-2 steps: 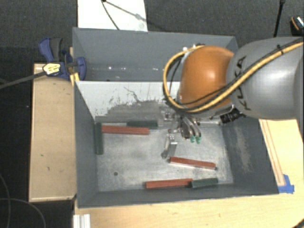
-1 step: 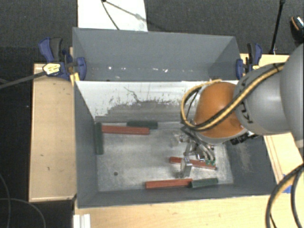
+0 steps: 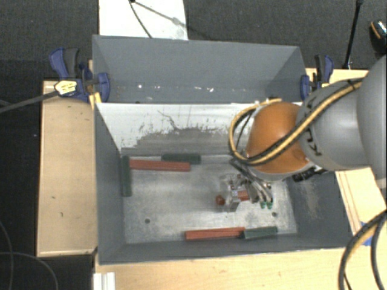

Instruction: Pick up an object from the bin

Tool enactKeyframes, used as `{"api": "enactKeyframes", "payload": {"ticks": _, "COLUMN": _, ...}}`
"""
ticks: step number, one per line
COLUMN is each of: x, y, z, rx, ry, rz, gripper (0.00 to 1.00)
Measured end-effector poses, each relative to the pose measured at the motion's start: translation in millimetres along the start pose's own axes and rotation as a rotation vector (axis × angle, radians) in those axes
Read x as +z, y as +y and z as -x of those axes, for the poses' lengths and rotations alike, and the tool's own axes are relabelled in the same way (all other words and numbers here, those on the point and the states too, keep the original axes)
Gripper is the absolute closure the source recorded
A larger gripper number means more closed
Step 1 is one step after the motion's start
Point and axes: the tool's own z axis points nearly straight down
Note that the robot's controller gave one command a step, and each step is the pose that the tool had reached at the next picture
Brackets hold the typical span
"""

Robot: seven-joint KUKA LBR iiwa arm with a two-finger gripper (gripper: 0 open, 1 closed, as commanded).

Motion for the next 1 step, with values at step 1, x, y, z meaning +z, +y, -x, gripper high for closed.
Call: {"api": "enactKeyframes", "payload": {"ticks": 1, "x": -178.6, "y": 1.6, "z": 10.4, "rx": -0.009, "ry": -0.009, "rz": -0.001, "gripper": 1.00}}
